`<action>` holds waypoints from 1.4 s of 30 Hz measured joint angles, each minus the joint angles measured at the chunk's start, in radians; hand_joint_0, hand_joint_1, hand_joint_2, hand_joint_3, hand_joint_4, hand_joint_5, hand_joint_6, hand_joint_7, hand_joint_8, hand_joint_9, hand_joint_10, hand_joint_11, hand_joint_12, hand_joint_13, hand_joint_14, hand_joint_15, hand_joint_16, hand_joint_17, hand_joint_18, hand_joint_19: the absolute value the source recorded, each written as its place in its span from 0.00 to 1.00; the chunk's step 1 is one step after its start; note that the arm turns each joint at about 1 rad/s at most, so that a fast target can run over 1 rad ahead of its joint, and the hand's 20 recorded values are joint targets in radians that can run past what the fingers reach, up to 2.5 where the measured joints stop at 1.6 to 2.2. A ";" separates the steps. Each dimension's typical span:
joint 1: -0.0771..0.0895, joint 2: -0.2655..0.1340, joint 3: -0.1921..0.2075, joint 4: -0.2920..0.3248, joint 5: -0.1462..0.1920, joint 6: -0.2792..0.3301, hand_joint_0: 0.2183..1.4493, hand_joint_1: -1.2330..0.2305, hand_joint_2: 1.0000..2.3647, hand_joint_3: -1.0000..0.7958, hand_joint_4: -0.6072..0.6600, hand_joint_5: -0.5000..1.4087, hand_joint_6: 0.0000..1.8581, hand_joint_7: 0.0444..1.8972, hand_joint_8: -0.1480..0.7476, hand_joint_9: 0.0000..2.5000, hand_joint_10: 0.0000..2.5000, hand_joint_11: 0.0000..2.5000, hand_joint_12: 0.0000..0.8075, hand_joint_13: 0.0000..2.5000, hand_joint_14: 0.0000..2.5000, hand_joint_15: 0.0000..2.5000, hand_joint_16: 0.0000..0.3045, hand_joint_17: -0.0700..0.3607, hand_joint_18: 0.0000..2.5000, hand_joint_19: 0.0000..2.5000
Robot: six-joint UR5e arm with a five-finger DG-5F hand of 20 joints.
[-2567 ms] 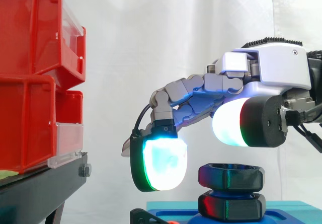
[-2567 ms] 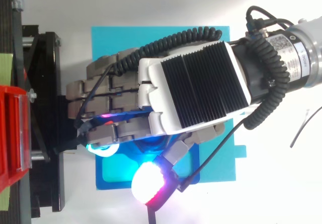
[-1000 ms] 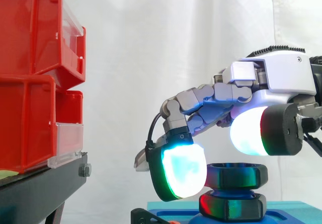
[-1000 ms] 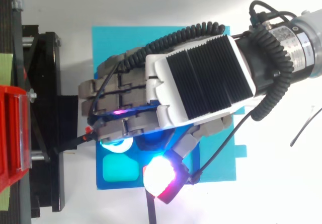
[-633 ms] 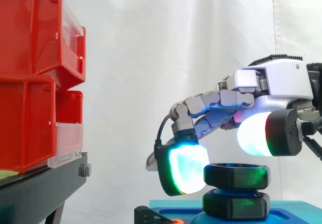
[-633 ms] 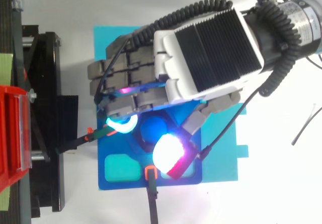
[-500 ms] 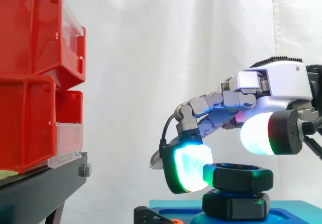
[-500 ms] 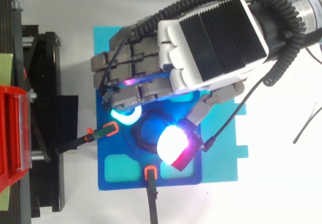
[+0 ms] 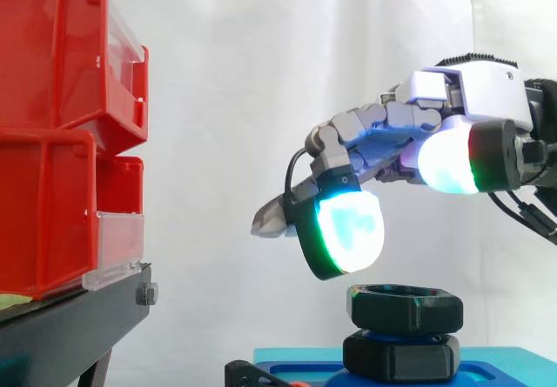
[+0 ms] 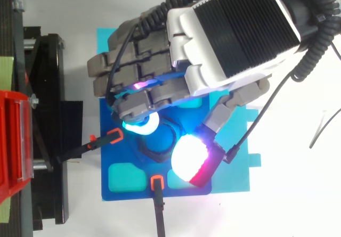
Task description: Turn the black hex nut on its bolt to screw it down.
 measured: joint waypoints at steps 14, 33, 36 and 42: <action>0.030 -0.016 0.005 0.100 0.027 0.040 0.23 0.66 0.00 0.28 0.61 0.23 0.27 0.64 0.44 0.21 0.00 0.07 0.43 0.20 0.00 0.04 0.20 0.47 0.17 0.18; 0.094 -0.024 -0.029 0.113 0.105 0.040 0.23 0.66 0.00 0.28 0.58 0.24 0.27 0.68 0.44 0.22 0.00 0.07 0.43 0.20 0.00 0.04 0.19 0.47 0.17 0.19; 0.096 -0.024 -0.039 0.114 0.105 0.039 0.23 0.66 0.00 0.28 0.57 0.24 0.27 0.70 0.44 0.22 0.00 0.07 0.43 0.20 0.00 0.04 0.19 0.47 0.17 0.19; 0.090 -0.024 -0.062 0.126 0.103 0.037 0.24 0.66 0.00 0.28 0.57 0.25 0.27 0.72 0.44 0.22 0.00 0.07 0.43 0.20 0.00 0.04 0.19 0.47 0.17 0.19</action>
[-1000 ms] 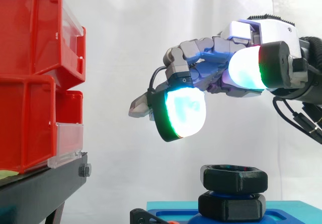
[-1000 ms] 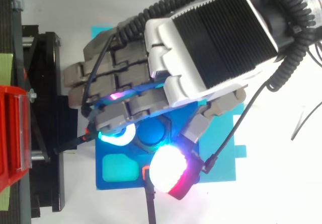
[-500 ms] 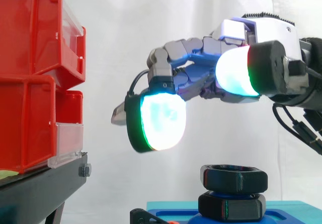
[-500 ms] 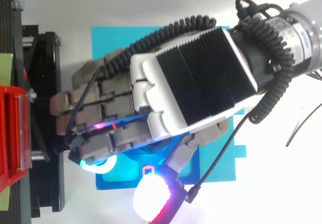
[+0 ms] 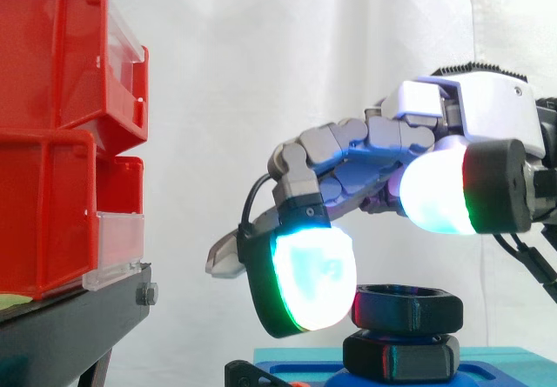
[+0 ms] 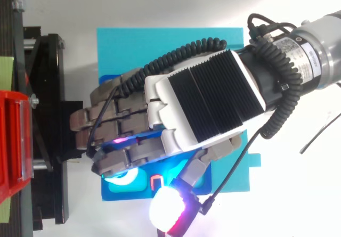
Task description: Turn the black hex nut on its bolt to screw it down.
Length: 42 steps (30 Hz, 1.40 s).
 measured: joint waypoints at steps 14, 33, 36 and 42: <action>-0.018 0.000 -0.005 -0.004 -0.025 -0.002 0.24 0.66 0.00 0.28 0.58 0.26 0.27 0.80 0.44 0.22 0.00 0.07 0.43 0.20 0.00 0.04 0.19 0.47 0.17 0.19; -0.046 0.000 -0.006 0.002 -0.062 -0.002 0.24 0.66 0.00 0.28 0.59 0.26 0.27 0.82 0.45 0.23 0.00 0.07 0.43 0.20 0.00 0.04 0.19 0.47 0.18 0.18; -0.053 0.000 -0.006 0.002 -0.070 -0.001 0.24 0.67 0.00 0.28 0.59 0.26 0.27 0.82 0.45 0.23 0.00 0.07 0.43 0.20 0.00 0.04 0.19 0.47 0.18 0.19; -0.072 0.000 -0.006 0.000 -0.093 0.001 0.24 0.67 0.00 0.28 0.59 0.26 0.27 0.82 0.45 0.23 0.00 0.07 0.43 0.20 0.00 0.04 0.19 0.47 0.18 0.19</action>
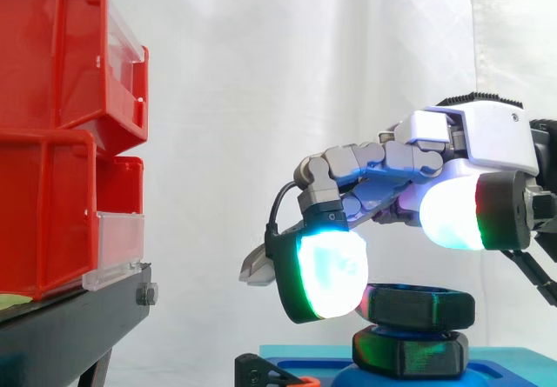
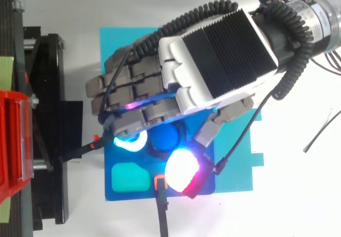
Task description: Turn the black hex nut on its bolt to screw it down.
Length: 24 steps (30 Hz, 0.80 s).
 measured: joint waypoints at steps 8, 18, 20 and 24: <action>-0.037 0.000 0.001 0.006 -0.044 0.000 0.24 0.67 0.00 0.28 0.59 0.26 0.27 0.82 0.45 0.23 0.00 0.07 0.43 0.21 0.00 0.04 0.19 0.47 0.18 0.19; -0.092 0.000 0.001 0.042 -0.116 0.016 0.24 0.67 0.00 0.28 0.59 0.26 0.27 0.81 0.45 0.23 0.00 0.07 0.43 0.21 0.00 0.04 0.19 0.47 0.18 0.19; -0.104 0.000 0.005 0.058 -0.137 0.033 0.24 0.67 0.00 0.28 0.59 0.26 0.27 0.81 0.45 0.23 0.00 0.07 0.43 0.21 0.00 0.04 0.19 0.47 0.18 0.19; -0.118 0.000 0.030 0.072 -0.167 0.074 0.24 0.67 0.00 0.28 0.59 0.25 0.27 0.81 0.45 0.23 0.00 0.07 0.43 0.21 0.00 0.04 0.19 0.47 0.18 0.19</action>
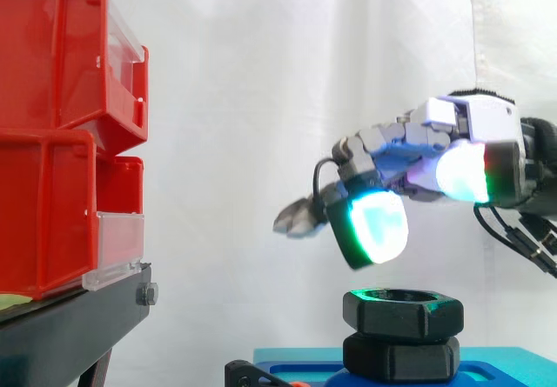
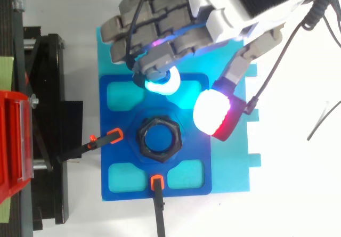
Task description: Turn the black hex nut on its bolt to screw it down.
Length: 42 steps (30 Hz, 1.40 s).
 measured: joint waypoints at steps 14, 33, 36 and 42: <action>0.033 -0.004 0.043 0.019 0.020 -0.022 0.24 0.67 0.00 0.28 0.59 0.25 0.27 0.76 0.45 0.23 0.00 0.07 0.43 0.21 0.00 0.04 0.19 0.47 0.18 0.19; 0.135 -0.045 0.044 0.001 0.142 -0.055 0.24 0.67 0.00 0.28 0.61 0.24 0.27 0.71 0.45 0.23 0.00 0.07 0.43 0.21 0.00 0.05 0.19 0.47 0.18 0.18; 0.147 -0.045 0.043 -0.011 0.154 -0.056 0.24 0.67 0.00 0.28 0.61 0.24 0.27 0.71 0.44 0.23 0.00 0.07 0.43 0.21 0.00 0.05 0.19 0.47 0.18 0.18; 0.165 -0.045 0.042 -0.017 0.167 -0.058 0.24 0.67 0.00 0.28 0.59 0.24 0.27 0.70 0.45 0.23 0.00 0.07 0.44 0.21 0.00 0.05 0.19 0.47 0.18 0.18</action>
